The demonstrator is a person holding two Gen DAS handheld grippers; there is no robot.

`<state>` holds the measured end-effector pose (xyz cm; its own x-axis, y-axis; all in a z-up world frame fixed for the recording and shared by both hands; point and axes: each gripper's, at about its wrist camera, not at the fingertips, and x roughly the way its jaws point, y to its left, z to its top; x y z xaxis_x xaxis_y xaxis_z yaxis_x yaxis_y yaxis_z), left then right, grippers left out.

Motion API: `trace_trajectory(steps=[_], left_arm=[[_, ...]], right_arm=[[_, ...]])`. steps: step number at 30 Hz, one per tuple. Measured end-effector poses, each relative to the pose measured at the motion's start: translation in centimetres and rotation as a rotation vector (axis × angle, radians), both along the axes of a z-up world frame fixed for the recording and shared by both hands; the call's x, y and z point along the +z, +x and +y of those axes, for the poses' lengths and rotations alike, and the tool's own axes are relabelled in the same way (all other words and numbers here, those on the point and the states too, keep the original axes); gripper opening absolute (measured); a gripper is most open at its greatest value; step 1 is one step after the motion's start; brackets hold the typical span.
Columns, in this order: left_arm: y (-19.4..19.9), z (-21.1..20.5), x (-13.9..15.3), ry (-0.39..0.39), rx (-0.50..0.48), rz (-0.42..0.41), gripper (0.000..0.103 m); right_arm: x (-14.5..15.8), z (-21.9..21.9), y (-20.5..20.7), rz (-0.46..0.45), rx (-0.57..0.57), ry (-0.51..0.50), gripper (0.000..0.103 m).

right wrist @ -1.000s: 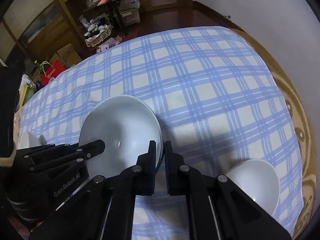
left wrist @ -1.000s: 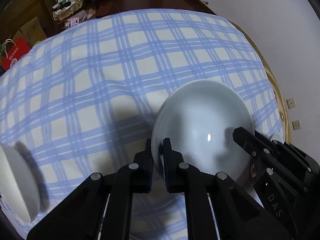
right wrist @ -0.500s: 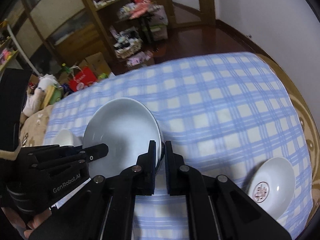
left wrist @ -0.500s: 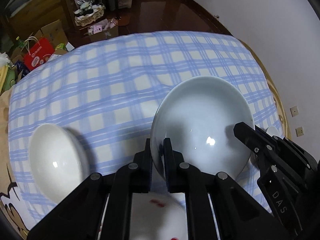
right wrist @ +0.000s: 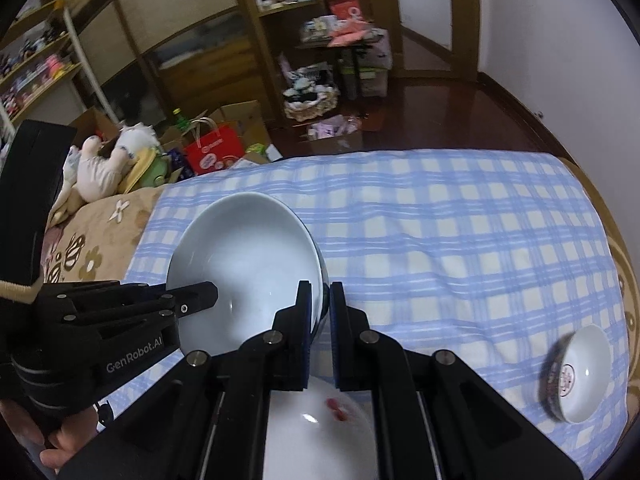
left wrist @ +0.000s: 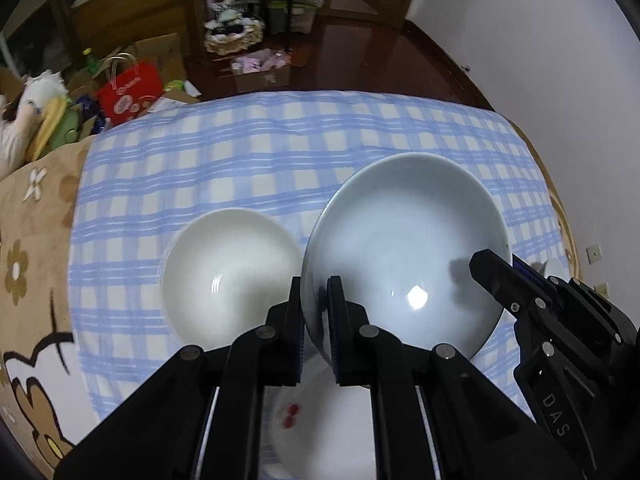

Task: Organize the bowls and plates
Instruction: 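Carry both white bowls and nest each into another white bowl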

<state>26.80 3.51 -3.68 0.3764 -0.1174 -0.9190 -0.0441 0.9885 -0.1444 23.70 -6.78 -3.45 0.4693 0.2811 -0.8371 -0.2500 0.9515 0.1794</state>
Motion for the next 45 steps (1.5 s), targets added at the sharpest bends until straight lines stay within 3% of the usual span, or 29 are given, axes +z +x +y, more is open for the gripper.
trace_trajectory(steps=[8,16,20,31,37,45], left_arm=[[-2.1,4.3,-0.7,0.042,0.067,-0.017,0.012],[-2.6,7.4,-4.7,-0.023,0.115,0.023,0.011],[-2.3,7.7,-5.2,0.025,0.107,0.016,0.011],[-1.8,9.3,-6.6,-0.004,0.115,0.032,0.012],[-1.2,10.0,-7.8,-0.068,0.118,0.058,0.012],[-0.3,10.0,-8.6,-0.071,0.126,0.101,0.011]], right_arm=[[-0.8,4.6,-0.8,-0.002,0.064,0.019,0.009],[-3.9,7.7,-1.0,0.037,0.100,-0.021,0.009],[-5.0,8.6,-0.9,0.047,0.091,-0.028,0.009],[-6.1,10.4,-0.5,0.045,0.097,-0.080,0.009],[-7.0,10.4,0.0,0.058,0.052,-0.084,0.008],[-7.7,11.2,0.1,0.045,0.056,-0.150,0.008]])
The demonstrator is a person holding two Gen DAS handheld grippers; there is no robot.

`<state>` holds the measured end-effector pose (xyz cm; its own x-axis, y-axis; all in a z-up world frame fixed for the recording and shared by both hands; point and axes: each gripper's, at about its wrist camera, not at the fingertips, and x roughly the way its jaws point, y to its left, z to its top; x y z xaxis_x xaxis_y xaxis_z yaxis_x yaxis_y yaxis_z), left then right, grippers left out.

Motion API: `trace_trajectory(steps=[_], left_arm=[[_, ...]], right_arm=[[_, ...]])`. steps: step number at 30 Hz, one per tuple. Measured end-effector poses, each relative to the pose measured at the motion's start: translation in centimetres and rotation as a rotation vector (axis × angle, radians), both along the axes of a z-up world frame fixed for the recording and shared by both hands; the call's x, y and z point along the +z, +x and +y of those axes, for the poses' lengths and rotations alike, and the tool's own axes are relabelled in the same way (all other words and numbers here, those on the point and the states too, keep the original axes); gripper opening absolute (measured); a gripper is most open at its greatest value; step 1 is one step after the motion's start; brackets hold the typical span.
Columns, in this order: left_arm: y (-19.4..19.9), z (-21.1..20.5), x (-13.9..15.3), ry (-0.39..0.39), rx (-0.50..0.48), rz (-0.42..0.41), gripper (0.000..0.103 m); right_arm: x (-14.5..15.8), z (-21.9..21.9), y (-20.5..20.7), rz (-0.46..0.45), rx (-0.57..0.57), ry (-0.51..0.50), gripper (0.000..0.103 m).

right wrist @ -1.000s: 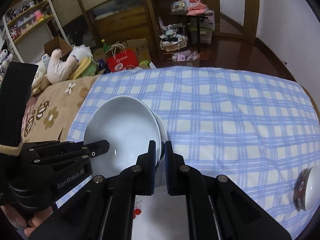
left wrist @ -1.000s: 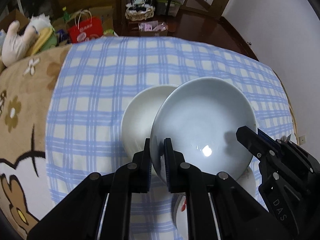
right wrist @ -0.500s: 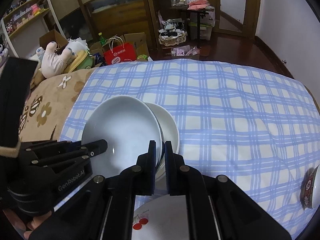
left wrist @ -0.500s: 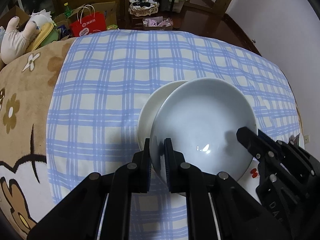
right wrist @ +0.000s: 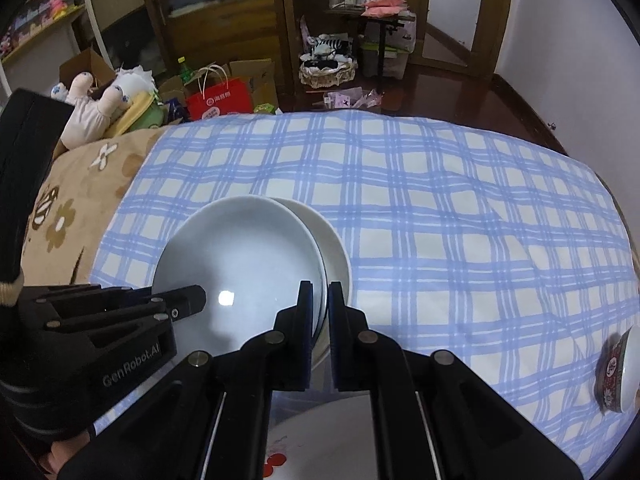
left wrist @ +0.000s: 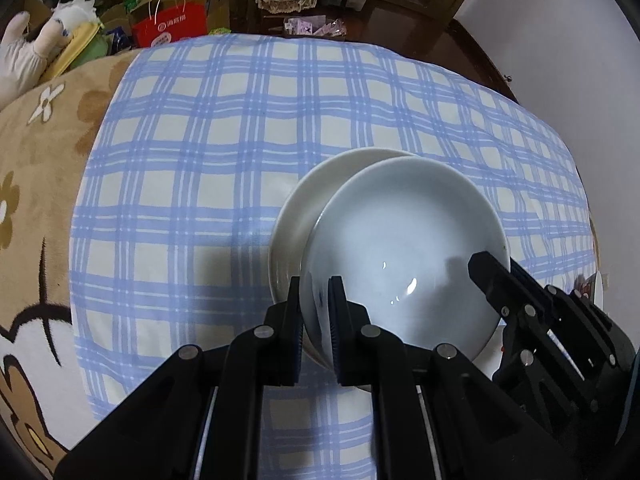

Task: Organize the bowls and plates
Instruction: 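Carry both white bowls and nest each into another white bowl, then open both tools and move them to the red-seal bowls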

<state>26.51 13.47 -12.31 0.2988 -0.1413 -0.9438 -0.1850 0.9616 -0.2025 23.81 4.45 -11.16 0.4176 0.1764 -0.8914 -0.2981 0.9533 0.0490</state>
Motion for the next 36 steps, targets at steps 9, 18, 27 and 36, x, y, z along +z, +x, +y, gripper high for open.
trace_trajectory(steps=[9,18,27,36], left_arm=[[0.3,0.4,-0.5,0.003,-0.007,-0.004,0.011],[0.6,0.0,-0.3,0.035,0.003,-0.030,0.012],[0.8,-0.2,-0.3,0.067,-0.014,-0.027,0.013],[-0.3,-0.8,1.1,0.113,-0.039,-0.057,0.017]], right_arm=[[-1.2,0.4,0.0,0.003,0.040,-0.025,0.008],[-1.1,-0.3,0.3,0.026,0.010,0.010,0.008],[-0.8,-0.5,0.0,0.029,0.015,0.021,0.008],[1.4,-1.8,-0.4,-0.024,0.003,0.012,0.008]])
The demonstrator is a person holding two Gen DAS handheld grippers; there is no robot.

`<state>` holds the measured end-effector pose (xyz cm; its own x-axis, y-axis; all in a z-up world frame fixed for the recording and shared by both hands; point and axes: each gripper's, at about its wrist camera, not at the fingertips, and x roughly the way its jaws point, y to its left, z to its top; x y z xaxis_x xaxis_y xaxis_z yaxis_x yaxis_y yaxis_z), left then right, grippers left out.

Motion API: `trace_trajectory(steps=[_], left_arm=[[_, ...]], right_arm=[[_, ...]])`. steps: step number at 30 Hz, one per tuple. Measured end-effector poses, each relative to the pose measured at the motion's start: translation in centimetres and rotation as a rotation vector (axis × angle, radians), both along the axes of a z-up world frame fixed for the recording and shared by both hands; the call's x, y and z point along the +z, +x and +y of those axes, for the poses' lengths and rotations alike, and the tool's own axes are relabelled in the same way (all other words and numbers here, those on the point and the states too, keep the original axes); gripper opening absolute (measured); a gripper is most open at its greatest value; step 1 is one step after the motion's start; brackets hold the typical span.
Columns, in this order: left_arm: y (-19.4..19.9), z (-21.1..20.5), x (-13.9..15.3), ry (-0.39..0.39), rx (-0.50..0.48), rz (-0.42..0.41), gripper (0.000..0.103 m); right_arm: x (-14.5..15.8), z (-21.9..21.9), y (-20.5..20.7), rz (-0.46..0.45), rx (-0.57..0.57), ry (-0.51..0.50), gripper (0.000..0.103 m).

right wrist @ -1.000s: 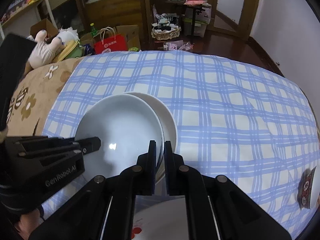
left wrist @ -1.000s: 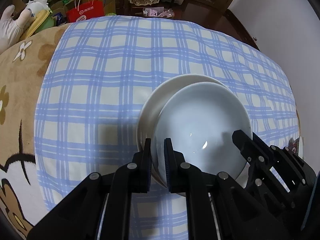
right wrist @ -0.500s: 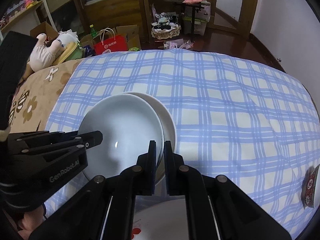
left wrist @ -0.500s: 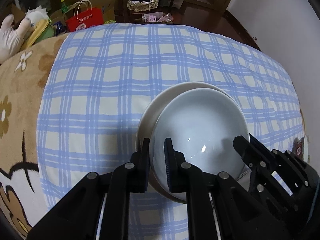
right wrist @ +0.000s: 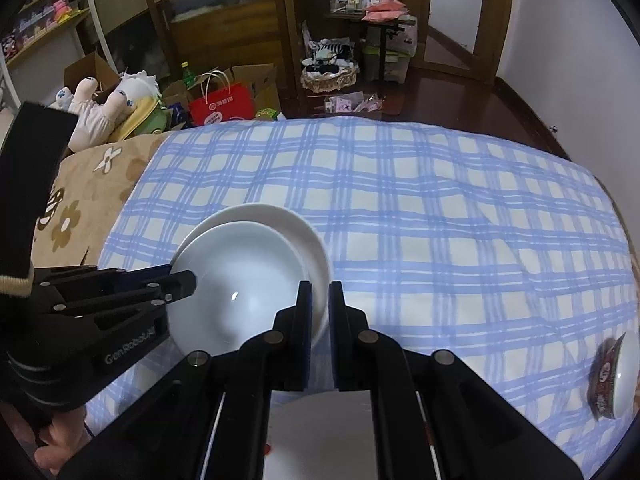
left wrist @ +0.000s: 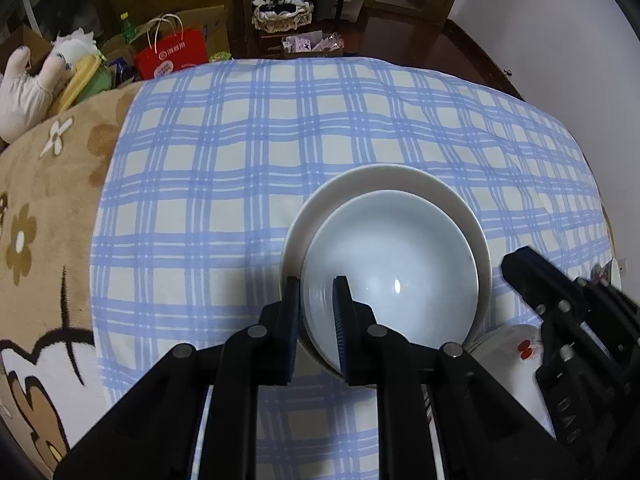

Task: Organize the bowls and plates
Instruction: 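Open both tools and move them to the red-seal bowls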

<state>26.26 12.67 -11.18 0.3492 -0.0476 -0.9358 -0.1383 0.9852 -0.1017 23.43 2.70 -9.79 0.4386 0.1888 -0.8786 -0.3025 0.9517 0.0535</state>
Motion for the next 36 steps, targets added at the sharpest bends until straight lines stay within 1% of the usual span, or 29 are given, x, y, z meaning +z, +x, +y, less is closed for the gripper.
trace_trajectory(steps=[1,2,3,4,5,6,8,9,11,12,13,14,15,17,19,23,27,30,35,36], left_arm=[[-0.2,-0.1,0.3,0.015,0.007,-0.004,0.018],[-0.5,-0.3,0.6,0.035,0.016,-0.009,0.022],[-0.7,-0.4,0.9,0.051,0.026,-0.020,0.030],[-1.0,-0.6,1.4,0.056,0.026,-0.039,0.035],[-1.3,-0.9,1.9,0.058,0.012,-0.061,0.044],[-1.5,-1.1,2.3,0.060,-0.002,-0.077,0.048],[-2.0,-1.7,3.0,0.069,-0.030,-0.100,0.051],[-2.2,-1.9,3.3,0.062,-0.039,-0.109,0.054],[-2.6,-2.3,3.9,0.037,-0.058,-0.126,0.056],[-2.9,-2.5,4.3,0.025,-0.067,-0.135,0.058],[-3.1,-2.9,4.7,0.015,-0.075,-0.146,0.059],[-3.3,-3.3,5.0,0.013,-0.084,-0.157,0.064],[-3.6,-3.7,5.4,0.014,-0.095,-0.169,0.069],[-4.0,-5.1,6.3,0.024,-0.127,-0.202,0.074],[-4.0,-6.4,6.9,0.040,-0.156,-0.208,0.079],[-3.8,-9.1,7.5,0.066,-0.201,-0.190,0.081],[-3.9,-12.2,8.4,0.085,-0.236,-0.197,0.081],[-3.8,-14.1,9.2,0.066,-0.245,-0.205,0.081],[-3.5,-18.0,10.5,0.015,-0.290,-0.236,0.082],[-3.5,-18.8,10.7,0.016,-0.302,-0.238,0.082]], right_arm=[[0.1,-0.2,0.0,-0.002,0.002,-0.007,0.008],[0.3,-0.4,0.0,-0.007,0.001,-0.023,0.008],[0.4,-0.7,0.1,-0.013,-0.005,-0.032,0.009],[0.6,-1.2,0.2,-0.014,-0.016,-0.036,0.009],[0.7,-1.6,0.3,-0.010,-0.023,-0.031,0.009],[0.8,-1.9,0.3,-0.008,-0.029,-0.026,0.009],[1.2,-2.6,0.2,-0.014,-0.042,-0.023,0.009],[1.3,-3.0,0.1,-0.017,-0.048,-0.023,0.009],[1.7,-4.1,-0.1,-0.013,-0.066,-0.014,0.012],[2.0,-4.8,-0.2,-0.011,-0.077,-0.009,0.020],[2.3,-5.5,-0.5,-0.013,-0.091,-0.004,0.030],[2.6,-6.1,-0.6,-0.019,-0.102,-0.003,0.035],[2.9,-6.6,-0.8,-0.028,-0.111,-0.005,0.042],[3.8,-8.1,-1.2,-0.049,-0.130,-0.019,0.049],[4.7,-9.7,-1.5,-0.059,-0.146,-0.023,0.060],[6.6,-13.0,-2.0,-0.076,-0.178,-0.007,0.069],[8.7,-16.6,-2.6,-0.116,-0.208,-0.013,0.082],[10.2,-19.8,-3.4,-0.142,-0.244,-0.020,0.090],[11.4,-23.9,-4.2,-0.156,-0.297,-0.051,0.094],[11.6,-25.0,-4.5,-0.161,-0.313,-0.057,0.098]])
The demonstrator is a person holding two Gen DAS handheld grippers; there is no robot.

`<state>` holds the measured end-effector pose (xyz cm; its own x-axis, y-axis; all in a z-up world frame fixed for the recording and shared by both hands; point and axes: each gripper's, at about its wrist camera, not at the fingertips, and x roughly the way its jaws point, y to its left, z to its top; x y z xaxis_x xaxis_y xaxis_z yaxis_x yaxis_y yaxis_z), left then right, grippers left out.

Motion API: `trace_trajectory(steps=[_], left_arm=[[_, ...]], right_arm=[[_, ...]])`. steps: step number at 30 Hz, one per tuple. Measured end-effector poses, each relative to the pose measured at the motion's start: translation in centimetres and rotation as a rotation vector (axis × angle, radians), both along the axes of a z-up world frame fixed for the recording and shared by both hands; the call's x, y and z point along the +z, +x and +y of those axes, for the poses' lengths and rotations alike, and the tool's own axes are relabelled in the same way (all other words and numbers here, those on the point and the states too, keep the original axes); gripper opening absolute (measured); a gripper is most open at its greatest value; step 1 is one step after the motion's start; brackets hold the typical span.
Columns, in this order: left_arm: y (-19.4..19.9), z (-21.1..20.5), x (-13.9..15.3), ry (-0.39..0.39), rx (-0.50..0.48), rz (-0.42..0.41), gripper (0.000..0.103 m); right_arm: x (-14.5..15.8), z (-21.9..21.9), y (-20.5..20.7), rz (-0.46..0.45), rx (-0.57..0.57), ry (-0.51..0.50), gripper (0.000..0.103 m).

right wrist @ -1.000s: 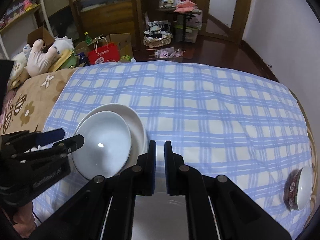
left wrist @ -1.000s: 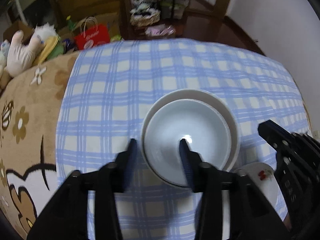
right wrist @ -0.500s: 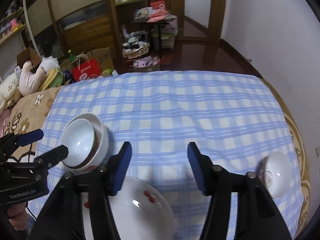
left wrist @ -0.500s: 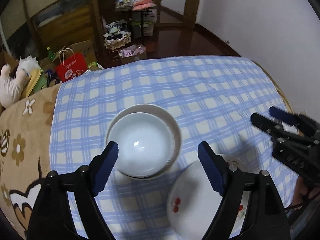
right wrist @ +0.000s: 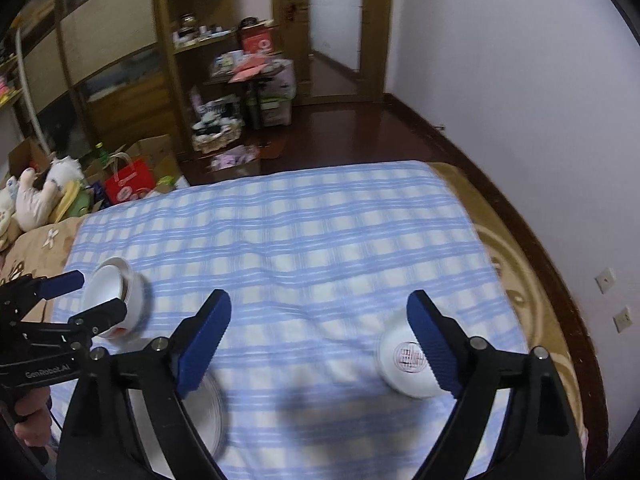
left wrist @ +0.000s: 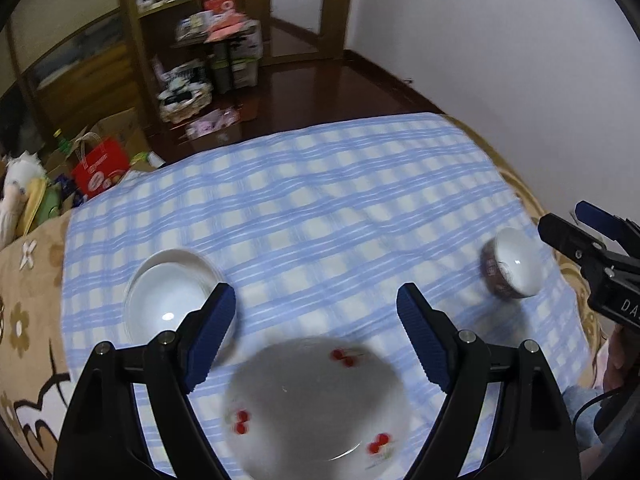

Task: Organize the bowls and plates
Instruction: 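Open both tools and move them to the red-seal bowls, then close both tools on the rims of the red-seal bowls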

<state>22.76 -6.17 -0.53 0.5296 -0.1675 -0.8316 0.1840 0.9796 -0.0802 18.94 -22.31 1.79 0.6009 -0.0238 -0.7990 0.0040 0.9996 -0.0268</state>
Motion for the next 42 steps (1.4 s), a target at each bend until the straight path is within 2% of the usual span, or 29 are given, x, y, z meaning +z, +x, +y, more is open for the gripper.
trace_trajectory(steps=[5,12,14,16,19,24,28,32,34,35,38,40,42], left_arm=[[0.4,-4.9,0.1,0.016,-0.060,-0.008,0.083],[1.1,-11.1,-1.0,0.029,-0.150,0.010,0.083],[1.3,-12.6,-1.5,0.000,-0.184,0.010,0.083],[1.7,-13.8,-2.0,-0.063,-0.230,-0.002,0.083],[2.5,-14.9,-2.9,-0.104,-0.228,0.007,0.083],[3.8,-17.4,-4.7,-0.083,-0.229,0.032,0.083],[4.4,-19.3,-6.6,-0.054,-0.241,0.062,0.083],[5.0,-20.9,-8.4,-0.060,-0.264,0.100,0.082],[5.3,-21.7,-9.2,-0.055,-0.274,0.115,0.079],[5.5,-22.0,-9.5,-0.060,-0.273,0.128,0.073],[6.1,-22.5,-10.4,-0.080,-0.274,0.168,0.062],[6.2,-23.1,-11.1,-0.059,-0.283,0.175,0.054],[6.3,-23.6,-11.9,-0.050,-0.298,0.200,0.038]], right_arm=[[0.3,-3.8,-1.1,-0.016,-0.057,-0.013,0.100],[-0.9,-8.2,-2.3,-0.029,-0.123,-0.042,0.100],[-1.6,-9.7,-2.5,-0.025,-0.159,-0.029,0.100],[-2.3,-11.4,-2.5,-0.005,-0.203,-0.015,0.099],[-3.5,-13.4,-2.4,0.019,-0.238,0.010,0.094],[-5.6,-15.8,-2.3,0.044,-0.280,0.049,0.090],[-8.2,-17.2,-1.8,0.098,-0.305,0.130,0.084],[-10.2,-17.3,-1.2,0.151,-0.299,0.167,0.081],[-11.2,-17.0,-0.9,0.189,-0.293,0.154,0.076],[-11.7,-16.9,-0.7,0.204,-0.287,0.151,0.074],[-13.3,-16.9,-0.3,0.254,-0.295,0.170,0.059],[-14.1,-17.2,-0.2,0.285,-0.307,0.197,0.039],[-14.9,-17.5,-0.1,0.317,-0.318,0.209,0.028]])
